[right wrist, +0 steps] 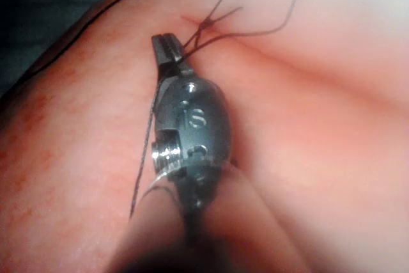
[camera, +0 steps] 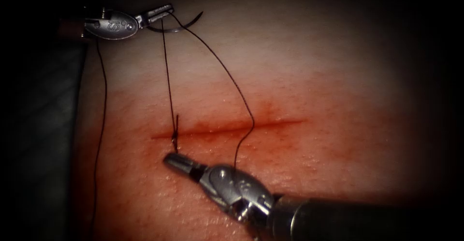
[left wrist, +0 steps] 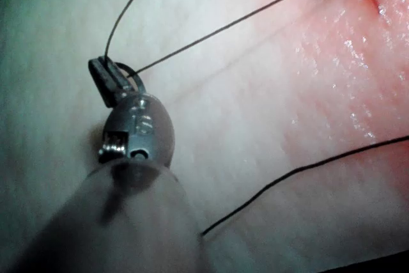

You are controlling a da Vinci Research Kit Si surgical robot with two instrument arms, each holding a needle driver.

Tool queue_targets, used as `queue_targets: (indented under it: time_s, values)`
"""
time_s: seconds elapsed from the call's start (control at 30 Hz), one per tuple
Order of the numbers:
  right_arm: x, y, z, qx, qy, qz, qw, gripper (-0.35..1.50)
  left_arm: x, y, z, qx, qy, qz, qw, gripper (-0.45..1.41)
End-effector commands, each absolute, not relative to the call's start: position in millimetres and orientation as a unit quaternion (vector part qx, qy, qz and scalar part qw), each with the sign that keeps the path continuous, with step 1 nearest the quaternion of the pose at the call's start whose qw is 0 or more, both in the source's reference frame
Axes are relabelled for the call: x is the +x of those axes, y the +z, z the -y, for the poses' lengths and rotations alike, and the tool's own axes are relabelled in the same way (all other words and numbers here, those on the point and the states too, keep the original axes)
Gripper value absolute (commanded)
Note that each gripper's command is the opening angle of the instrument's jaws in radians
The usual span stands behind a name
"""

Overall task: Wound Closure
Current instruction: Pull the right tool down and the left tool up to secure the knot, then with the right cutter, cut the suture.

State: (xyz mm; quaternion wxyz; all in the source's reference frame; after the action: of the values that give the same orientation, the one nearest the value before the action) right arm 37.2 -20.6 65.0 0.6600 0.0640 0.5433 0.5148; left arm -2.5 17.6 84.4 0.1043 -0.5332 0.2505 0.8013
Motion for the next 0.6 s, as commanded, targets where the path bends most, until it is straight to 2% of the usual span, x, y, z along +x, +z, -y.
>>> queue_targets:
  time_s: [0.03, 0.23, 0.27, 0.33, 0.37, 0.5, 0.6]
  values:
    - [38.0, 65.7, 21.4, 0.066, 0.513, -0.542, 0.662, -0.35, -2.9, 85.2, -18.1, -0.534, 0.8, -0.252, 0.103, -0.45]
    - [37.7, 65.6, 20.8, 0.087, 0.484, -0.558, 0.669, -0.35, -3.2, 84.6, -16.5, -0.563, 0.784, -0.24, 0.104, -0.45]
    - [37.3, 65.2, 20.3, 0.089, 0.484, -0.557, 0.669, 0.31, -3.4, 83.7, -15.8, -0.569, 0.784, -0.225, 0.106, -0.45]
    - [36.8, 64.8, 19.7, 0.092, 0.486, -0.555, 0.669, 0.81, -3.5, 82.7, -15.1, -0.57, 0.786, -0.212, 0.109, -0.45]
    - [36.2, 64.4, 19.0, 0.095, 0.488, -0.553, 0.668, 1.16, -3.6, 81.2, -14.2, -0.574, 0.786, -0.196, 0.117, -0.45]
    - [34.5, 63.7, 17.9, 0.105, 0.49, -0.549, 0.669, 1.2, -3.5, 77.1, -11.9, -0.576, 0.791, -0.169, 0.119, -0.45]
    - [33.2, 63.7, 17.0, 0.102, 0.482, -0.545, 0.679, 1.03, -3.5, 73.9, -10.5, -0.579, 0.792, -0.157, 0.115, -0.45]
